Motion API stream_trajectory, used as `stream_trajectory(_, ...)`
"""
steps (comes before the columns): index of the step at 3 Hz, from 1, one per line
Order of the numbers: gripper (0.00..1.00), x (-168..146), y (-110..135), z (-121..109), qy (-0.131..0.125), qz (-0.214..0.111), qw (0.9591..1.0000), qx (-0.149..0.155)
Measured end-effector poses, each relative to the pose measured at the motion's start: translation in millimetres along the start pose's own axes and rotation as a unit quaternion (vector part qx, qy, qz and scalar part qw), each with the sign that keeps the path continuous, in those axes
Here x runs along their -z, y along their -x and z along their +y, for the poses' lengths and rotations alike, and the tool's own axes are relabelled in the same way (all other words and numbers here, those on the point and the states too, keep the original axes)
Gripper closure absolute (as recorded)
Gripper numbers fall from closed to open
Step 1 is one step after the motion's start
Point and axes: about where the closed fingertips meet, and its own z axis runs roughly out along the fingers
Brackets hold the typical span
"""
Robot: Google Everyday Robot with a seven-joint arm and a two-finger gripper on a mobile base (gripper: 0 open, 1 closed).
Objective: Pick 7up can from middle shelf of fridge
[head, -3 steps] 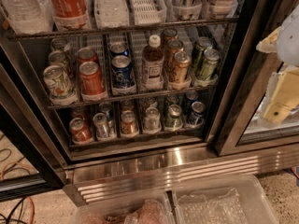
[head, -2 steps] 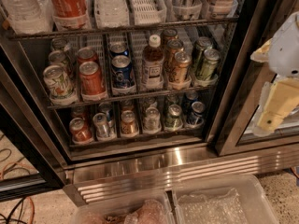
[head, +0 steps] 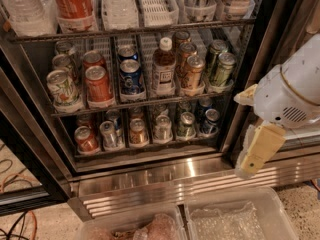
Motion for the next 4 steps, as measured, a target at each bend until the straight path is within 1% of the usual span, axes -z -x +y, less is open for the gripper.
stream_trajectory(1,0.0,0.0,0.0,0.0,0.0,0.0,1.0,0.0)
stream_trajectory(2,0.0,2.6,-1.0,0.9,-0.013,-0.009,0.9999,0.002)
stream_trajectory(3,0.0,-19.4,18.2,3.7,-0.009,-0.059,0.9982,-0.009)
stream_trajectory(4,0.0,-39.2,56.9,4.6,-0.011,-0.135,0.9903,-0.03)
